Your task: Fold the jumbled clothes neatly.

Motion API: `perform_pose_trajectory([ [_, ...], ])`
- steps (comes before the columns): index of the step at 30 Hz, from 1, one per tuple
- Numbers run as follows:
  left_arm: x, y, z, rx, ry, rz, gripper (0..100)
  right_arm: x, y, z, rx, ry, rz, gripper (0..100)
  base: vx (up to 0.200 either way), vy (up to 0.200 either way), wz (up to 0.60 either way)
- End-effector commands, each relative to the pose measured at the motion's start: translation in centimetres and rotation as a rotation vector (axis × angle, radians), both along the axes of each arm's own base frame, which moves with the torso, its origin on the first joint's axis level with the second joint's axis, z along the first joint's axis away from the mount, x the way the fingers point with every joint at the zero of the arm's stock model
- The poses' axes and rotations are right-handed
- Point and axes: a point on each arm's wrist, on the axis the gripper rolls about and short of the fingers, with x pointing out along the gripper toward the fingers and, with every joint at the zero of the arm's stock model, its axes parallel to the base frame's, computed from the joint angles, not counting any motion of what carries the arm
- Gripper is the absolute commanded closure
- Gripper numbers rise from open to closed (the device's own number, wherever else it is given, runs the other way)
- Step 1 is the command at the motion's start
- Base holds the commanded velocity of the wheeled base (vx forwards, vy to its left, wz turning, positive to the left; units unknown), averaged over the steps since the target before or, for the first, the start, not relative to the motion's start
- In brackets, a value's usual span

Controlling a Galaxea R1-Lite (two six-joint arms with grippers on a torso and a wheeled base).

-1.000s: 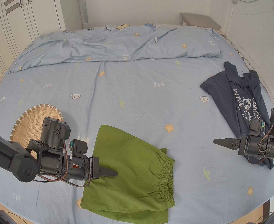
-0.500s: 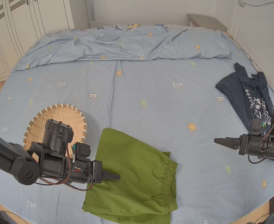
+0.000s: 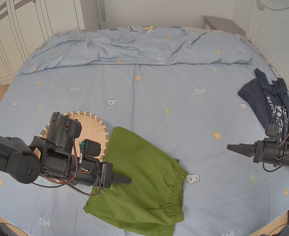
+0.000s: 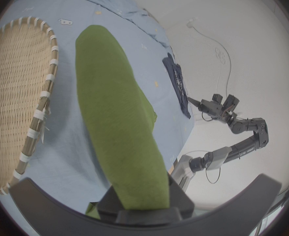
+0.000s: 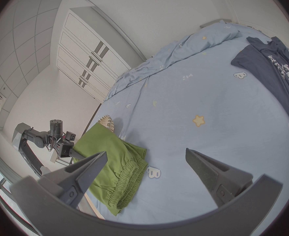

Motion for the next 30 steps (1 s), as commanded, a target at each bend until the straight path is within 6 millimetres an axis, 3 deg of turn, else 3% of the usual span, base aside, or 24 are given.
perform_pose_trajectory([
  [1,0.4,-0.7,6.1,0.102,-0.074,-0.141,100,-0.1,0.0,0.1,0.0,0.001,0.002,0,0.0,0.0,0.0],
  [6,0.6,1.3,9.0,0.206,-0.158,-0.237,100,-0.1,0.0,0.1,0.0,0.001,0.003,0,0.0,0.0,0.0],
  [11,0.2,2.5,12.1,0.253,-0.246,-0.18,100,-0.4,0.5,0.2,0.001,-0.003,0.026,0,0.0,0.0,0.0],
  [19,0.1,3.8,13.9,0.236,-0.382,-0.101,100,-0.4,0.6,0.2,0.001,-0.003,0.029,0,0.0,0.0,0.0],
  [30,-0.3,7.1,15.8,0.212,-0.522,0.045,100,-0.7,0.7,0.6,0.004,-0.021,0.035,0,0.0,0.0,0.0],
])
